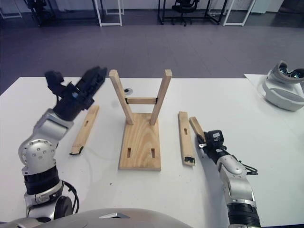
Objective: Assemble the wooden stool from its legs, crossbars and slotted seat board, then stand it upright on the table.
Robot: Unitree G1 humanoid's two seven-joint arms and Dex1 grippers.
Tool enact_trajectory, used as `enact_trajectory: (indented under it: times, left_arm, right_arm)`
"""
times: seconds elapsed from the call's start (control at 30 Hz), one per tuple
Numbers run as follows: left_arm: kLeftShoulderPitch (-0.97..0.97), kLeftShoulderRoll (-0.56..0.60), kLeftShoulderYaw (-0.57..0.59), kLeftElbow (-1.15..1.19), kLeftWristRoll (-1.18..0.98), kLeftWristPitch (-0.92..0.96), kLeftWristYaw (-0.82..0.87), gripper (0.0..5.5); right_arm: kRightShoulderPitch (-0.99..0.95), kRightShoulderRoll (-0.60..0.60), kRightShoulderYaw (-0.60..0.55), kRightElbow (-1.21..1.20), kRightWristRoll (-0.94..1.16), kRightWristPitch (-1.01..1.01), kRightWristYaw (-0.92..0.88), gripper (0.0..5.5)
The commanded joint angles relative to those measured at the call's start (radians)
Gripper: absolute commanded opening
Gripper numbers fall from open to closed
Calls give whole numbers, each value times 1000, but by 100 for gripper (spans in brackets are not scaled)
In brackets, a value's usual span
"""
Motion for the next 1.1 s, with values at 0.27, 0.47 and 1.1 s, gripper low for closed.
enact_trajectory:
  times: [0.27, 0.47, 1.1]
  left_arm:
    - [-382, -37, 0, 196, -248, 1, 266, 397]
    - [-369, -19, -37, 163, -278, 5, 268, 308]
    - [-297, 67, -139, 147, -136, -12, 157, 40]
  right_arm:
    - [-546, 3, 361, -412, -301, -263, 26, 132]
    - [-551, 10, 380, -387, -346, -325, 30, 132]
    - [-540, 51, 377, -482, -221, -224, 85, 82]
